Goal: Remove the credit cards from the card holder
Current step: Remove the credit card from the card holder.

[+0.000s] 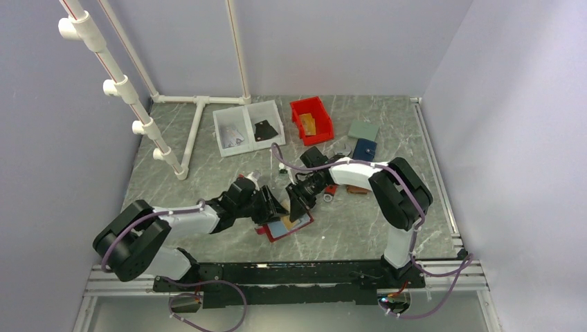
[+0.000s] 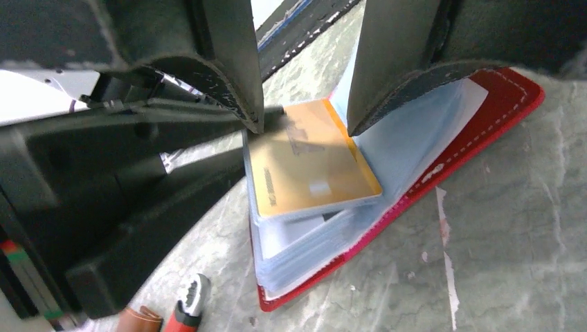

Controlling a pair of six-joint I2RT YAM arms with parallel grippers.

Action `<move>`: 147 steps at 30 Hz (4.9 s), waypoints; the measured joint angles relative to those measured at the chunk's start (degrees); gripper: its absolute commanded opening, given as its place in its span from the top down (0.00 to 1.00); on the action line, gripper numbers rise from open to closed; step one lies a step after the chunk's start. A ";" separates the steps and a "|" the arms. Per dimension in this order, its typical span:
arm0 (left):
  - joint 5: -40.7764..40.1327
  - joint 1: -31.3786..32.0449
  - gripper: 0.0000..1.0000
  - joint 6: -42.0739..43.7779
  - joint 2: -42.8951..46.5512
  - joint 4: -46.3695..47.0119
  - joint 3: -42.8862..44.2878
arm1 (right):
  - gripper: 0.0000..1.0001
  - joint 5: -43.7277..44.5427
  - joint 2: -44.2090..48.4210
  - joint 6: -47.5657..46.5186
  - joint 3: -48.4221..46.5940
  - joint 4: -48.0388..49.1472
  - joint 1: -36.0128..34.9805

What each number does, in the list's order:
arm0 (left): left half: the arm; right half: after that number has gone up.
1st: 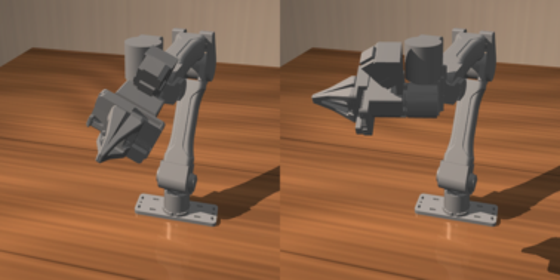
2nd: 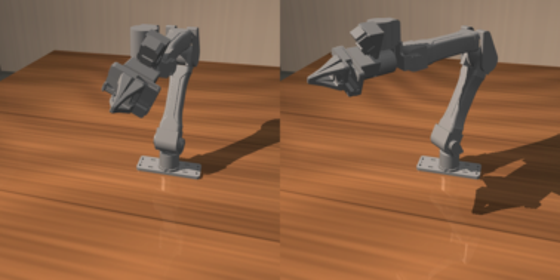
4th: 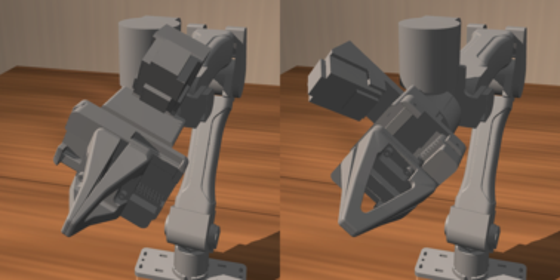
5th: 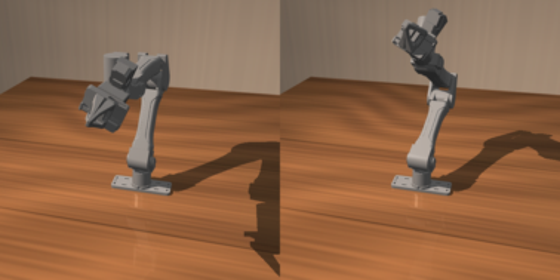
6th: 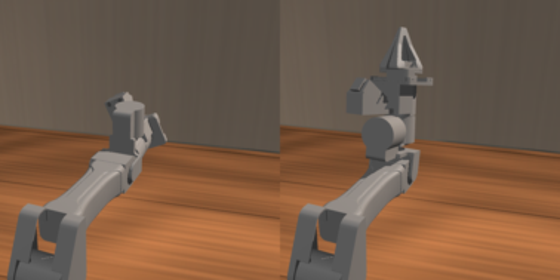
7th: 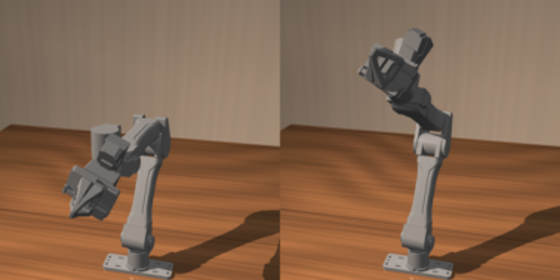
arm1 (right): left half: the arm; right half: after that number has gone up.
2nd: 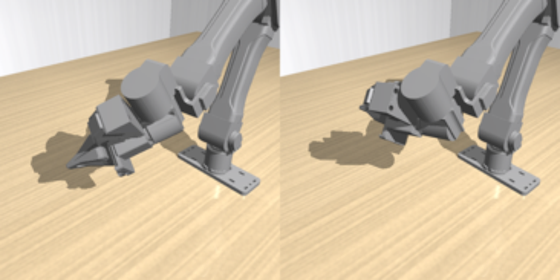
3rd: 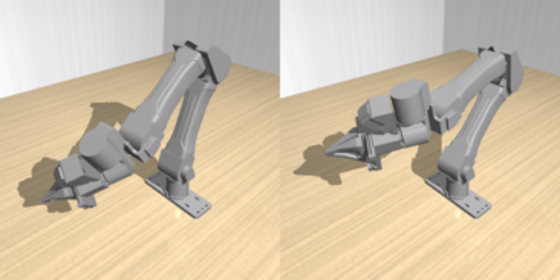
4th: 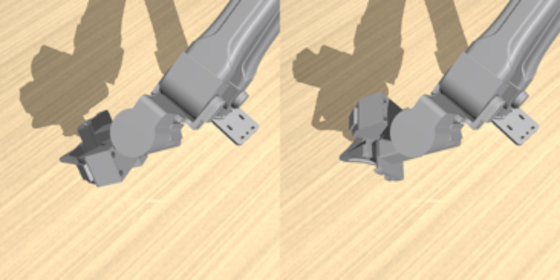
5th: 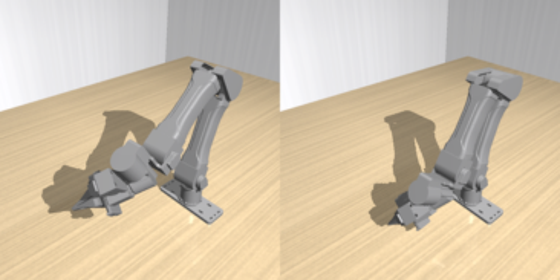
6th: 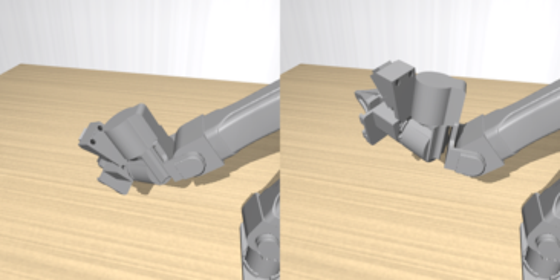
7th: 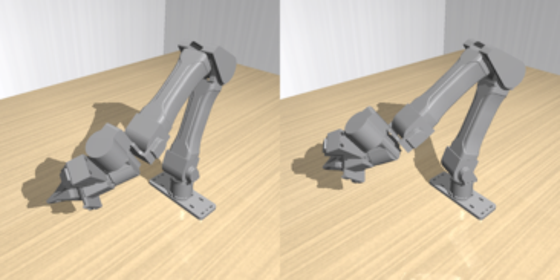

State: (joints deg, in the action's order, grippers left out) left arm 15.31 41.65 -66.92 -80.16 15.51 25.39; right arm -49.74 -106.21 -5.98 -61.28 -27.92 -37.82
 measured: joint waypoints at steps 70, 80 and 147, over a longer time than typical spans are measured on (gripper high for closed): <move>9.55 -1.75 0.94 -3.61 -18.38 47.41 -5.75 | 0.93 -20.24 -2.01 -7.32 0.52 -5.11 13.79; 11.43 -2.03 0.69 -2.69 -18.51 48.04 -5.11 | 1.00 -19.58 -2.54 -5.14 0.55 -4.33 14.03; 25.16 3.19 1.00 43.10 6.71 -1.03 4.76 | 0.38 -13.60 13.42 -55.91 4.81 -23.32 11.34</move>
State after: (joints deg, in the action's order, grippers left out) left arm 40.47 44.84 -23.81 -73.45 14.48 30.15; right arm -63.33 -92.79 -61.89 -56.47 -51.24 -26.48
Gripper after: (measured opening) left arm 0.009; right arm 0.734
